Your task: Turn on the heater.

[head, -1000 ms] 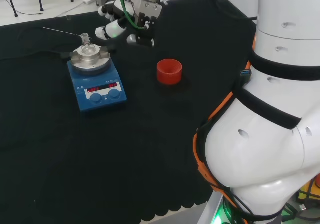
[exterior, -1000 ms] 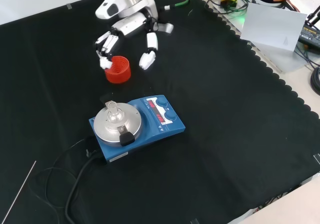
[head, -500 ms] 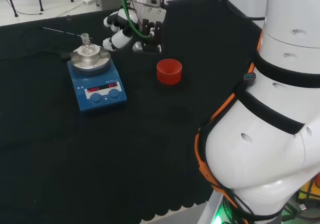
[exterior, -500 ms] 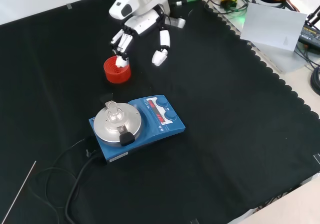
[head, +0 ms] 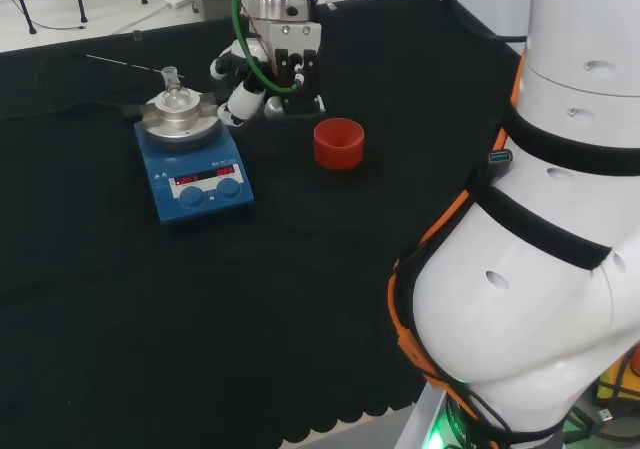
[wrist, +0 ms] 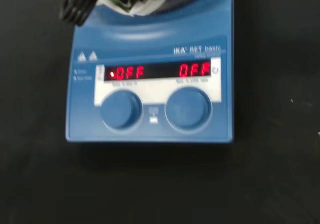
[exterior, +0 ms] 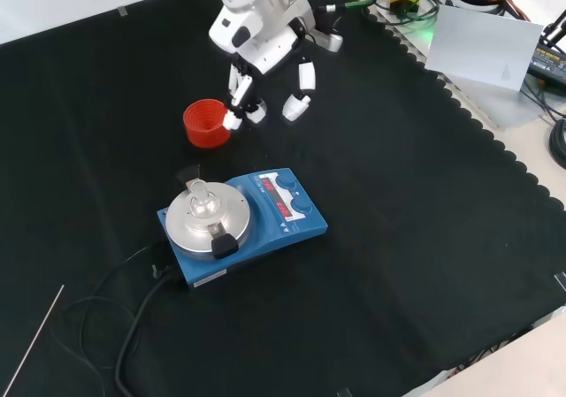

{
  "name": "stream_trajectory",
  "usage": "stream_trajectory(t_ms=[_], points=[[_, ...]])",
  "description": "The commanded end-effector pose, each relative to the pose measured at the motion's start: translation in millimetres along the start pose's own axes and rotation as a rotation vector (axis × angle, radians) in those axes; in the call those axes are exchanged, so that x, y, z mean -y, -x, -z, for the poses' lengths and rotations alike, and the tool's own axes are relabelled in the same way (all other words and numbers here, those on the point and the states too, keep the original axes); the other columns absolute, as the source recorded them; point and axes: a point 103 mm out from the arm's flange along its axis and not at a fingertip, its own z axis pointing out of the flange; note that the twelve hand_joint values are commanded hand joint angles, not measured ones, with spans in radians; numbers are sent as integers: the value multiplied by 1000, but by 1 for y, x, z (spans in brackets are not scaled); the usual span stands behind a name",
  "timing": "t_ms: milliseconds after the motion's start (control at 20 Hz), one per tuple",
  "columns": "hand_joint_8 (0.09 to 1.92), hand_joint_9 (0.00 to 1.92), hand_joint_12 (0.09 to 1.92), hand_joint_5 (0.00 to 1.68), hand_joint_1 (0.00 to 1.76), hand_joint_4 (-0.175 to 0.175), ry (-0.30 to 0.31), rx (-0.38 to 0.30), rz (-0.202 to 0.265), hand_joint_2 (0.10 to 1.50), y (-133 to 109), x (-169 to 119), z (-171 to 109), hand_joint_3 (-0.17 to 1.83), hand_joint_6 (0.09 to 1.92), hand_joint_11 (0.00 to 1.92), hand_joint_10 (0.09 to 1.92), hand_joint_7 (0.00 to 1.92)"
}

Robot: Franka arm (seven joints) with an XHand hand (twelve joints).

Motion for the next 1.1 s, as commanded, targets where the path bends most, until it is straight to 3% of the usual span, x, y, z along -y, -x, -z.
stream_trajectory(t_ms=[50,300,350,500,600,800,1100], points=[[1008,1258,963,311,1036,-31,-82,114,3,616,-18,1,-10,796,87,1103,684,1039],[1334,1452,932,349,1064,-50,-162,151,-7,628,-23,1,-16,779,87,1477,977,1213],[1410,1482,974,371,1063,-54,-185,154,-11,629,-24,1,-16,779,87,1521,1064,1244],[1634,1624,1178,415,1063,-63,-172,168,1,634,-26,4,-16,786,87,1679,1357,1364],[1731,1745,1314,481,1173,-75,-168,209,20,630,-30,6,-16,826,87,1801,1499,1505],[1800,1905,1486,540,1511,-87,-237,243,36,549,-36,7,-20,1135,120,1858,1657,1765],[1819,1920,1576,458,1625,-77,-316,240,48,468,-44,7,-27,1367,113,1875,1736,1842]])
